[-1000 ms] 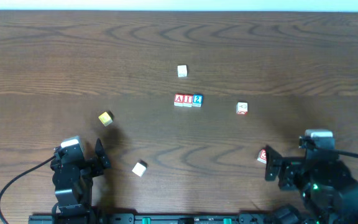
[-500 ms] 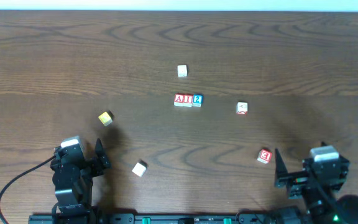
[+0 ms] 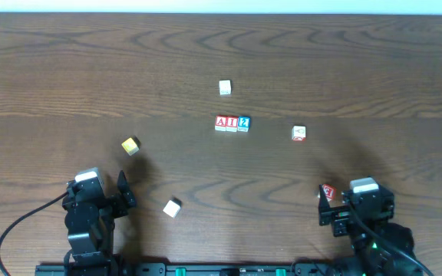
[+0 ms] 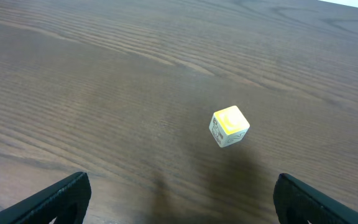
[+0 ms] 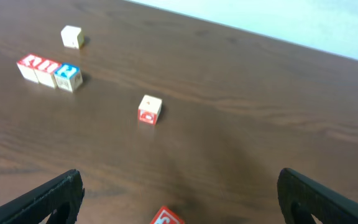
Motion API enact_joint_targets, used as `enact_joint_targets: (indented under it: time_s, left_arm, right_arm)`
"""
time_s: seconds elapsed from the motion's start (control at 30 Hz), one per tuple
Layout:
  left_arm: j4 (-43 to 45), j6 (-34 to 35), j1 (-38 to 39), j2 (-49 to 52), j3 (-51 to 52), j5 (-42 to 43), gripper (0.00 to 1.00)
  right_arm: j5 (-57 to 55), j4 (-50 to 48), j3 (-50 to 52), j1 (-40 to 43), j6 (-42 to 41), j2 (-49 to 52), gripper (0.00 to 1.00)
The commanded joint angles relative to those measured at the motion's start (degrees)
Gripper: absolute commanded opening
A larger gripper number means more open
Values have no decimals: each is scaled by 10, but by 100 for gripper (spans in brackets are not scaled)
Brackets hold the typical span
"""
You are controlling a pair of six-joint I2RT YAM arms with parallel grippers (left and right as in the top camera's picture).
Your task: Spell out Ai2
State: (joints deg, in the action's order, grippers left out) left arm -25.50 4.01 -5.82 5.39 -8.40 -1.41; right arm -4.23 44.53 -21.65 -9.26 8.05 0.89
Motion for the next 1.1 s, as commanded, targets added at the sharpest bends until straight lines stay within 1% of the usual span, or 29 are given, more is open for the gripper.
enact_joint_targets:
  time_s: [0.0, 0.37, 1.07]
  left_arm:
    - [-1, -10, 2, -5, 11, 6, 95]
    - [-1, -10, 2, -5, 11, 6, 95]
    - [-1, -10, 2, -5, 11, 6, 95]
  right_arm:
    - [6, -2, 21, 4, 8, -6, 99]
    - [42, -3, 120, 4, 8, -6, 99]
    - [43, -4, 120, 4, 8, -5, 99]
